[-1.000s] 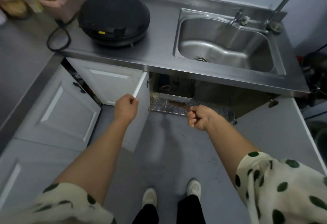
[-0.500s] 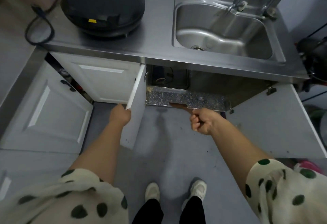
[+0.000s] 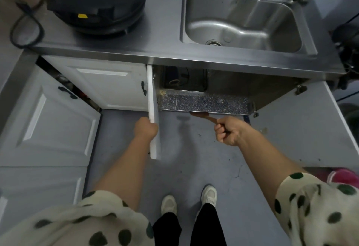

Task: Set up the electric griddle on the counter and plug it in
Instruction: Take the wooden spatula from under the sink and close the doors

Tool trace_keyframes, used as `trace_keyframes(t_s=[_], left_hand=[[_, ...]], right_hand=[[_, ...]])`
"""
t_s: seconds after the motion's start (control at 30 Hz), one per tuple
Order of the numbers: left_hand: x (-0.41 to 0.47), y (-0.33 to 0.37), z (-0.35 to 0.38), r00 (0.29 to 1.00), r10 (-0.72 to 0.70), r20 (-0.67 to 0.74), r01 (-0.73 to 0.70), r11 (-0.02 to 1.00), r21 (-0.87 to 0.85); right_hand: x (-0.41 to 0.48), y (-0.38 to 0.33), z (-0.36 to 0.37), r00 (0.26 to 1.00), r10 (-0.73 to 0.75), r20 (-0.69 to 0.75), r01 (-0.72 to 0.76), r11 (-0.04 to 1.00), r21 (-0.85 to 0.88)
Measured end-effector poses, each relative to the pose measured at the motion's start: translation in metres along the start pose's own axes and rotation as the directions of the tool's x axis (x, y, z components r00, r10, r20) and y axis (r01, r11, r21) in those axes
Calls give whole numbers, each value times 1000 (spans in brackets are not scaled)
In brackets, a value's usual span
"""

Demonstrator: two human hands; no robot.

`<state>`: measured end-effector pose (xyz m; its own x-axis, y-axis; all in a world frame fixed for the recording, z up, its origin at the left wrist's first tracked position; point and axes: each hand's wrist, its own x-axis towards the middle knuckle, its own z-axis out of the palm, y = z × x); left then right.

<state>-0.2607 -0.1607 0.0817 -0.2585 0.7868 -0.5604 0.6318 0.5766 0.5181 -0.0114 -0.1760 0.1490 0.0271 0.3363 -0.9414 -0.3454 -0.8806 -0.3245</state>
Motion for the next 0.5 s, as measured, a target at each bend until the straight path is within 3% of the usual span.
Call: trace_keyframes(t_s=[0.1,0.3,0.5], left_hand=[[-5,25,27,999,-12,50,15,997,-75],[-10,87,82,988,-27,149,83,921,-381],[0,161,120,985,-27,170,100,894,-437]], right_hand=[[4,-6,-22,1000,4,-9,-4,1000,18],[12,-31,-76,999,-4,-48,5,999,39],[22,-64,-130,995,-16,-97,20,999,40]])
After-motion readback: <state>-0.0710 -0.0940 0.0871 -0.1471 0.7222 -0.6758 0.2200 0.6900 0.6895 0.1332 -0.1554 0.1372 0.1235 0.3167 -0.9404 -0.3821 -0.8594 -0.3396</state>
